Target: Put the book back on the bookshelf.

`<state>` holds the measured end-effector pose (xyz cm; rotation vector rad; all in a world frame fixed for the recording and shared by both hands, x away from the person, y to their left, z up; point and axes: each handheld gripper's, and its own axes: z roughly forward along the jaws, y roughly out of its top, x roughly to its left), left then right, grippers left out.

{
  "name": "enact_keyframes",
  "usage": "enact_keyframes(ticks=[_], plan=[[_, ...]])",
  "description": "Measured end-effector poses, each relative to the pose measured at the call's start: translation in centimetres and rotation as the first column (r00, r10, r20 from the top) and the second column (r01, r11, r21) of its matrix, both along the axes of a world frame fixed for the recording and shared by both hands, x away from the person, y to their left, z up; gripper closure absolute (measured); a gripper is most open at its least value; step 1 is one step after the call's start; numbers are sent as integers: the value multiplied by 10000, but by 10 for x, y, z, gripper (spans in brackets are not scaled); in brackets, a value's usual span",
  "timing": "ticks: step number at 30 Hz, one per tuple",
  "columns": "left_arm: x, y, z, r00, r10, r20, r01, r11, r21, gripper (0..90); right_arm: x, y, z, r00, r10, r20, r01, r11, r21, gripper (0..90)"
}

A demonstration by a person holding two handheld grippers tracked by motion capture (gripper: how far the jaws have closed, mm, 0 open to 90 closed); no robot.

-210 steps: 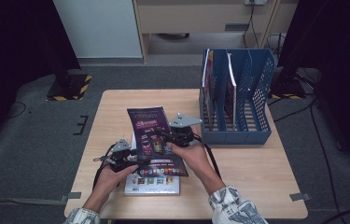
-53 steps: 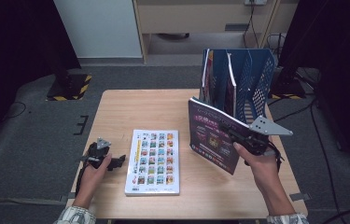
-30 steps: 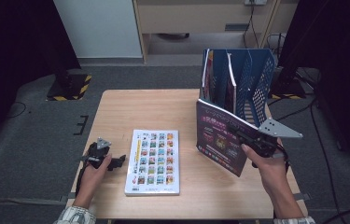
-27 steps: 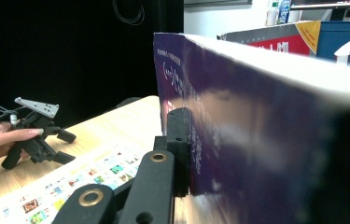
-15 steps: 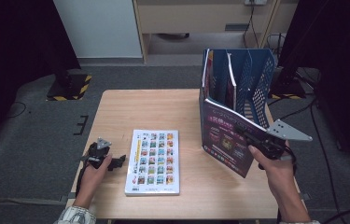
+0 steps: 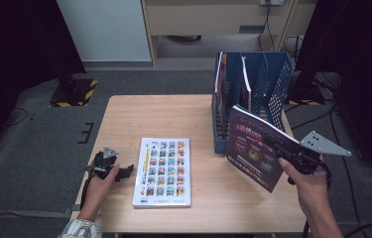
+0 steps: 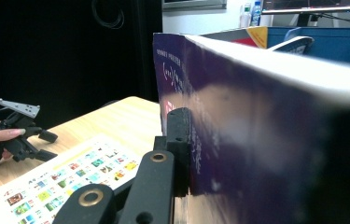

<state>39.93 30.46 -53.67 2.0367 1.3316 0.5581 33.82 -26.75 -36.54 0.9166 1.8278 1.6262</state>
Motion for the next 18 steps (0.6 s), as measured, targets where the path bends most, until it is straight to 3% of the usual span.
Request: enact_keyframes(ticks=[18], plan=[[0,0,0,10000,-2,-1,2,10000,-2,24,-9,-13,19,9998,-150,138,146,9995,279,839]])
